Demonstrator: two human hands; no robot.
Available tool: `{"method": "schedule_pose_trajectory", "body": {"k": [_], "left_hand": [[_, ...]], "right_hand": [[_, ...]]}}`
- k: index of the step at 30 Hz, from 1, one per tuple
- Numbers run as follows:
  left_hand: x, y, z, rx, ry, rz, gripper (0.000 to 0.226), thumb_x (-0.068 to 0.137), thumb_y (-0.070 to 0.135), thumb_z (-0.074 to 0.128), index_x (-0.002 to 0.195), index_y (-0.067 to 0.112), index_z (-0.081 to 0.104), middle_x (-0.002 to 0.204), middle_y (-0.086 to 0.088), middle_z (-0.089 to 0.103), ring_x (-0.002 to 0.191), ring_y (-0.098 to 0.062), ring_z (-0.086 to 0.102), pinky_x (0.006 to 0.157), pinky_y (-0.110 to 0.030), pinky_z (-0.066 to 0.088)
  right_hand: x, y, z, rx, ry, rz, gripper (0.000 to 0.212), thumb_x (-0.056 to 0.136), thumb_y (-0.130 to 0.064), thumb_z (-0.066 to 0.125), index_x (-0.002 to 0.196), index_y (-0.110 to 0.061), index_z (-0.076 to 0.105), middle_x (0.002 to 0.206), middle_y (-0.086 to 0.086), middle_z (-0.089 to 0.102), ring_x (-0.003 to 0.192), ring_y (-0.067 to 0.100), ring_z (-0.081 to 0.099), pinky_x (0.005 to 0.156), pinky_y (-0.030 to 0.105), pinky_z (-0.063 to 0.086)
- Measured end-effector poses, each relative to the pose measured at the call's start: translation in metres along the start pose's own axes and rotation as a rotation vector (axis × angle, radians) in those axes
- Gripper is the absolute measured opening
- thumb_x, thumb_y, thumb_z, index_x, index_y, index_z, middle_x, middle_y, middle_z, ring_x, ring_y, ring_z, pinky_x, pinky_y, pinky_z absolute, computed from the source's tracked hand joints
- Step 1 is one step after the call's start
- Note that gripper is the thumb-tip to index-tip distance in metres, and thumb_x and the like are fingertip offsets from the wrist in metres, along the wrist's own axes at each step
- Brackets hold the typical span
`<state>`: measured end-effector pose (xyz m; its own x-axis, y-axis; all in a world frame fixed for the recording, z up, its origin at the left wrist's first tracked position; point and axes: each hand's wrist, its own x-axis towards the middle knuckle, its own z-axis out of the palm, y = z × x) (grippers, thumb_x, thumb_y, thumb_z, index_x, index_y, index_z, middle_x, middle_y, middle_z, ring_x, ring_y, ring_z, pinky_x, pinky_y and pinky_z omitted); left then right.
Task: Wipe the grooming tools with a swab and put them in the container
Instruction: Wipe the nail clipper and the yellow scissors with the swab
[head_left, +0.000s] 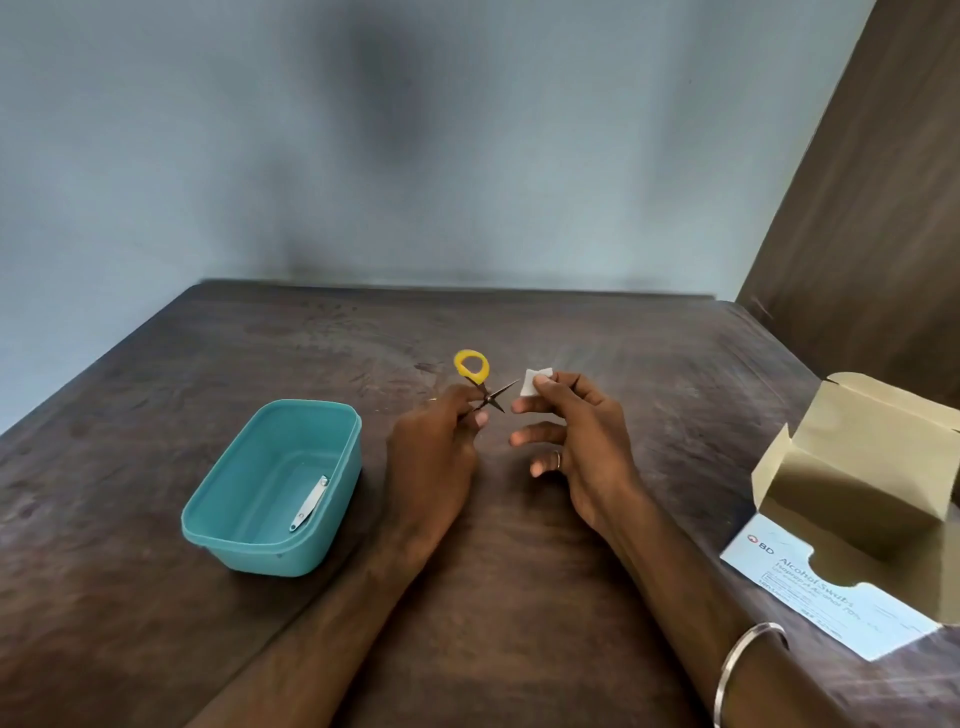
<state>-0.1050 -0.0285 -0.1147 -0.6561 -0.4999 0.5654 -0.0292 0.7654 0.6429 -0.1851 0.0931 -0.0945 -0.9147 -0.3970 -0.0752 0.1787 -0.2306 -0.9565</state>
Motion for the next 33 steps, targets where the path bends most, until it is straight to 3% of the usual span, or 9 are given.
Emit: {"method": "schedule_pose_trajectory", "body": {"k": [3,6,12,16,20,24,28,33], "left_hand": [[0.0024,-0.0027,0.0047,-0.353,-0.087,-0.262,0.02,0.093,0.008,0.06,0.09,0.028,0.063,0.068,0.005,0.068,0.059,-0.012,0.063,0.064,-0.041,0.057],[0.0036,-0.0025,0.0042,-0.489,-0.088,-0.362,0.019,0.098,0.01,0.055,0.088,0.024,0.063,0.063,0.001,0.063,0.051,-0.013,0.056,0.055,-0.038,0.05],[0.0035,0.0015,0.0021,-0.523,-0.107,-0.333,0.013,0.1,0.02,0.053,0.095,0.02,0.065,0.063,-0.005,0.065,0.048,-0.016,0.054,0.052,-0.035,0.046],[0.0023,0.0009,0.0015,-0.499,-0.12,-0.288,0.01,0.1,0.023,0.054,0.096,0.026,0.062,0.064,-0.008,0.066,0.047,-0.014,0.055,0.049,-0.029,0.046],[0.0031,-0.0008,0.0006,-0.506,-0.118,-0.292,0.008,0.1,0.023,0.054,0.097,0.021,0.061,0.065,-0.009,0.066,0.048,-0.016,0.055,0.048,-0.031,0.046],[0.0031,-0.0001,0.0016,-0.552,-0.151,-0.306,0.008,0.099,0.02,0.055,0.094,0.019,0.061,0.062,-0.008,0.064,0.048,-0.019,0.053,0.05,-0.035,0.045],[0.0014,0.0017,0.001,-0.545,-0.18,-0.277,0.011,0.1,0.032,0.055,0.096,0.023,0.06,0.059,-0.005,0.063,0.048,-0.017,0.055,0.049,-0.032,0.046],[0.0017,0.001,0.0007,-0.488,-0.14,-0.242,0.014,0.099,0.032,0.055,0.091,0.02,0.058,0.058,-0.014,0.061,0.044,-0.017,0.051,0.048,-0.031,0.043]], "right_hand": [[0.0023,-0.0003,-0.0016,0.017,0.074,-0.024,0.006,0.095,-0.019,0.065,0.096,-0.013,0.066,0.081,0.01,0.071,0.05,0.02,0.063,0.036,0.022,0.04],[0.0047,-0.0003,-0.0048,-0.081,0.111,-0.08,0.005,0.093,-0.016,0.067,0.097,-0.012,0.067,0.084,0.009,0.071,0.052,0.017,0.061,0.036,0.023,0.039],[0.0014,0.0039,-0.0039,-0.452,-0.047,-0.237,0.004,0.086,-0.016,0.077,0.089,-0.015,0.075,0.085,0.004,0.074,0.058,0.016,0.064,0.037,0.024,0.038],[-0.0027,0.0015,-0.0027,-0.459,-0.117,-0.244,0.008,0.085,-0.014,0.077,0.093,-0.01,0.078,0.086,0.009,0.075,0.057,0.013,0.062,0.04,0.015,0.039],[-0.0028,0.0007,-0.0035,-0.444,-0.163,-0.2,0.012,0.09,-0.024,0.071,0.09,-0.016,0.08,0.087,0.014,0.076,0.058,0.018,0.061,0.042,0.026,0.034],[-0.0014,0.0001,-0.006,-0.431,-0.174,-0.193,0.012,0.09,-0.02,0.072,0.09,-0.012,0.08,0.08,0.018,0.074,0.057,0.02,0.058,0.042,0.026,0.033],[-0.0032,0.0001,-0.0058,-0.431,-0.228,-0.22,0.009,0.088,-0.009,0.073,0.089,-0.001,0.077,0.059,-0.005,0.067,0.048,0.007,0.052,0.042,0.013,0.036],[-0.0016,0.0026,-0.0044,-0.514,-0.254,-0.237,0.008,0.088,-0.011,0.073,0.086,-0.005,0.078,0.066,-0.002,0.072,0.047,0.008,0.051,0.05,0.018,0.043]]}}
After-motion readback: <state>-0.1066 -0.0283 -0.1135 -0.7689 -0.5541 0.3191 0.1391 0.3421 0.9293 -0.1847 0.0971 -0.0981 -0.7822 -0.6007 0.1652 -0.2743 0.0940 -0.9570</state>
